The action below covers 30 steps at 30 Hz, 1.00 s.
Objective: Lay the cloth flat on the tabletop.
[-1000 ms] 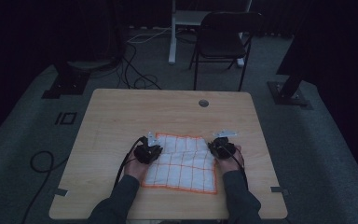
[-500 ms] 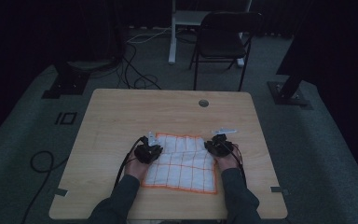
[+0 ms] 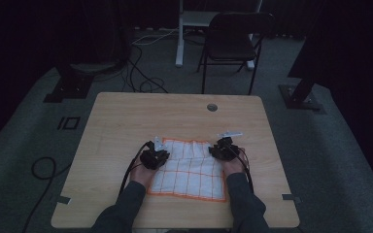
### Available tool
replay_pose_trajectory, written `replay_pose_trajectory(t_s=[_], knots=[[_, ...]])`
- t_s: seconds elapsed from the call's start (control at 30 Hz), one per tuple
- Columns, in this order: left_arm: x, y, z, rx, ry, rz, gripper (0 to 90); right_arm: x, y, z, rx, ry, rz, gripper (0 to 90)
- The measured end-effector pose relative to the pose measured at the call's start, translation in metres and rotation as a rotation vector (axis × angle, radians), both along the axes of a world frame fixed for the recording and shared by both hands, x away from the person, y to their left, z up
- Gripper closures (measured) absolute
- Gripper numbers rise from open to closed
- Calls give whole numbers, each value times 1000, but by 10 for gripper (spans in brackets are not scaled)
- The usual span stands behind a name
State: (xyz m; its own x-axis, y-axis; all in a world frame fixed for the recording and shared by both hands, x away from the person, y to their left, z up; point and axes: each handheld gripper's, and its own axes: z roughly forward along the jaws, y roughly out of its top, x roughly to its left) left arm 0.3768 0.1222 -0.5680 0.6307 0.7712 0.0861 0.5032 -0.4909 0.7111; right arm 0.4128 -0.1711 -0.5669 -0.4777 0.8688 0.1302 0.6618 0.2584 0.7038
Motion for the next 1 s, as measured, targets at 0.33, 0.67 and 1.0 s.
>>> replay_pose_trajectory(t_s=[0.33,0.67,1.0], knots=[[1,0,0,4,2,1,821,-7,2,14,1,-82,21,864],[2,1,0,1,1,9,821,-11,8,44,-38,-207,29,865],[2,1,0,4,2,15,820,-31,35,25,-86,-178,135,865]])
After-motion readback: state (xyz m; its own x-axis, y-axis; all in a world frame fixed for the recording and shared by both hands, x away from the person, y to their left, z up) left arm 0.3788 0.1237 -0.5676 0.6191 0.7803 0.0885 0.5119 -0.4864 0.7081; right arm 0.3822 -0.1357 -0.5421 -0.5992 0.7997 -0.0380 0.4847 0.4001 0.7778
